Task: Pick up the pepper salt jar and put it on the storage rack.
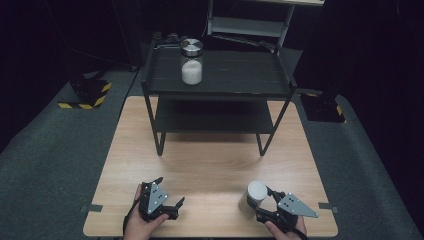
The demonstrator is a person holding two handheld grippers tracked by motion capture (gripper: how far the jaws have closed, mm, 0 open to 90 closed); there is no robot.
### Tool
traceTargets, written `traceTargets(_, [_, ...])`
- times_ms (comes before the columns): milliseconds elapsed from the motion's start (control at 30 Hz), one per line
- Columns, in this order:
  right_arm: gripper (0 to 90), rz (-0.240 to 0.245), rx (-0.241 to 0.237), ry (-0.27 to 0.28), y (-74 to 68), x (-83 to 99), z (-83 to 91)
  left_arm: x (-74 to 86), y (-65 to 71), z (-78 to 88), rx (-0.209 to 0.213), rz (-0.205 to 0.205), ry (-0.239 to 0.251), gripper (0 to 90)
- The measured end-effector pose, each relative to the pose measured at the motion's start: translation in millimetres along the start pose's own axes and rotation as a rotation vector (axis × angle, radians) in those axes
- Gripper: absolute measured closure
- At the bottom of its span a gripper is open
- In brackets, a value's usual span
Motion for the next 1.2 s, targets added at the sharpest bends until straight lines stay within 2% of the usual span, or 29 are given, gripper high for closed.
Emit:
traceTargets(100, [34.1,-0.005,-0.005,0.007,0.3,-1.7,-0.5,0.5,0.0,-0.1,0.001,0.009,0.005,0.8])
traceTargets(367, [34.0,0.02,-0.002,0.007,-4.1,-17.9,-1.9,-0.4,0.2,0.3,-0.005,0.003,-0.003,0.8])
traceTargets(400, [34.0,0.005,0.007,0.012,-6.4,-20.0,-1.7,-0.8,0.3,0.4,-0.008,0.002,-0.006,0.8])
traceTargets(567, [34.1,0.018,0.026,0.003,-12.4,-27.7,-2.0,-2.1,-0.9,0.7,-0.004,0.009,-0.015,0.8])
traceTargets(667, [34.0,0.003,0.035,0.019,-12.3,-33.5,-0.7,-1.3,-1.4,1.1,0.004,0.018,-0.008,0.8])
traceTargets(967, [34.0,0.005,0.047,0.064,-7.0,-64.0,3.3,-2.6,-3.5,2.7,0.016,0.023,-0.017,0.8])
traceTargets(1200, [34.0,-0.014,0.052,0.094,-3.7,-88.0,0.7,-4.0,-4.9,2.2,0.012,0.049,-0.02,0.8])
Point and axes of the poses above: each handheld gripper's, and its own axes: z roughly backward along the jaws, x roughly out of its underside, y roughly to its right, the point moved 4 cm from there along -z, roughly forward along the jaws, and after that the axes turned 9 degrees about z, right-handed, at the moved point
